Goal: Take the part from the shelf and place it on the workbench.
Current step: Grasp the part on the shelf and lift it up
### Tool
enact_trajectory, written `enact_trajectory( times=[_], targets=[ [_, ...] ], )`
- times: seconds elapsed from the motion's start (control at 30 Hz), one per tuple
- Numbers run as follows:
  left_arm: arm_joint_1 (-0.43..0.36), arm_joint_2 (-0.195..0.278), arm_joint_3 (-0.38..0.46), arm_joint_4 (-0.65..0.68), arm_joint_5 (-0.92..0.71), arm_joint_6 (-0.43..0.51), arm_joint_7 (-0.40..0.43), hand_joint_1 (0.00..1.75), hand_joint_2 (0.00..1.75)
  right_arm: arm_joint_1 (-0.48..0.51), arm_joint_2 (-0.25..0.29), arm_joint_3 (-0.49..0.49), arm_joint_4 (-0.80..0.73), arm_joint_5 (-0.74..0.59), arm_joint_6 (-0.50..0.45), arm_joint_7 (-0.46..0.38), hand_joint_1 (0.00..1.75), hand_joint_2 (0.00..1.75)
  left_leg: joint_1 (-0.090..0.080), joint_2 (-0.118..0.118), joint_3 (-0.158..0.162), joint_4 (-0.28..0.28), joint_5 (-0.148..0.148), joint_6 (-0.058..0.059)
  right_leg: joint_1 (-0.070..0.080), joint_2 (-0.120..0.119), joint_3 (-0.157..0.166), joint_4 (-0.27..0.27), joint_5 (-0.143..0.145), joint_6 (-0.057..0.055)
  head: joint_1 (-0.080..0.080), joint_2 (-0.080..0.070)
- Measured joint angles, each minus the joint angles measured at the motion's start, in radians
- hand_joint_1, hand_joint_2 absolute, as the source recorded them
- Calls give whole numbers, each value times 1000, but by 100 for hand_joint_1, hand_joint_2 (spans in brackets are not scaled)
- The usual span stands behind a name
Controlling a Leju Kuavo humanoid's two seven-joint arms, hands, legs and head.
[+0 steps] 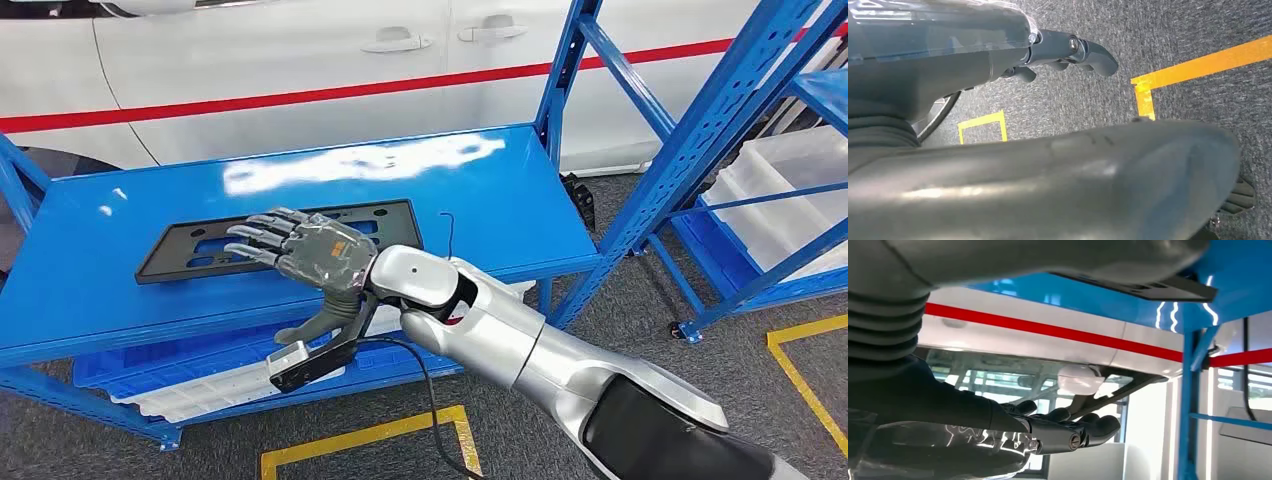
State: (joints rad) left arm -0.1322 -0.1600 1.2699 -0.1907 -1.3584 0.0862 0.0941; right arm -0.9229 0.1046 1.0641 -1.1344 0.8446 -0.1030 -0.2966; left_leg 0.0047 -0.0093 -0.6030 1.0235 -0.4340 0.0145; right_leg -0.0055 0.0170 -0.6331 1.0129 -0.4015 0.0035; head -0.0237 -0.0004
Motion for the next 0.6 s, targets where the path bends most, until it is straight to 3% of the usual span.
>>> enact_trajectory(
  times=[0.13, 0.2, 0.3, 0.37, 0.43, 0.5, 0.53, 0.57, 0.6],
  targets=[
    [0, 0, 0, 0, 3, -7, -11, 0, 0, 0, 24, 11, 29, -2, -9, 0, 0, 0, -1, 0, 0, 1, -1, 0, -1, 0, 0, -1, 0, 1, 0, 0],
    [0, 0, 0, 0, 4, -15, -15, 0, 0, 0, 34, 17, 46, -2, -13, 1, 0, 0, -4, 0, -1, 2, -4, 5, -4, 0, 2, -6, 1, 8, 0, 0],
    [1, 0, 0, 0, 4, -24, -17, 0, 0, -1, 44, 23, 63, 0, -17, 1, 0, 0, 0, 1, 10, -12, -15, 20, -7, -1, 0, 19, 9, 21, 0, 0],
    [2, 0, 0, 0, 4, -30, -18, 0, 0, -2, 48, 25, 70, 3, -19, 2, 0, 0, 3, 1, 29, -19, -19, 29, -7, -4, -10, 52, -5, 24, 0, 0],
    [3, 0, 0, 0, 2, -35, -18, 0, 0, -3, 50, 25, 74, 7, -24, 3, 0, 0, 3, 3, 40, -20, -22, 32, -8, -6, -52, 129, -46, 25, 0, 0],
    [4, 1, 0, 0, 0, -39, -19, 0, 0, 0, 50, 25, 80, 15, -29, 5, 0, 0, 3, 3, 47, -19, -28, 29, -10, -7, -123, 249, -93, 28, 0, 0],
    [6, 1, 0, 0, 0, -41, -18, 0, 0, 3, 50, 26, 83, 18, -30, 6, 0, 0, 4, 3, 53, -18, -33, 25, -11, -8, -151, 287, -101, 31, 0, 0],
    [8, 2, 0, 0, 0, -42, -18, 0, 0, 5, 50, 26, 86, 21, -30, 7, 0, 0, 5, 3, 61, -18, -39, 21, -13, -9, -161, 289, -90, 32, 0, 0],
    [9, 2, 0, 0, 0, -43, -18, 0, 0, 6, 50, 26, 88, 23, -30, 8, 0, 0, 6, 3, 72, -18, -47, 16, -14, -11, -150, 251, -64, 32, 0, 0]
  ],
)
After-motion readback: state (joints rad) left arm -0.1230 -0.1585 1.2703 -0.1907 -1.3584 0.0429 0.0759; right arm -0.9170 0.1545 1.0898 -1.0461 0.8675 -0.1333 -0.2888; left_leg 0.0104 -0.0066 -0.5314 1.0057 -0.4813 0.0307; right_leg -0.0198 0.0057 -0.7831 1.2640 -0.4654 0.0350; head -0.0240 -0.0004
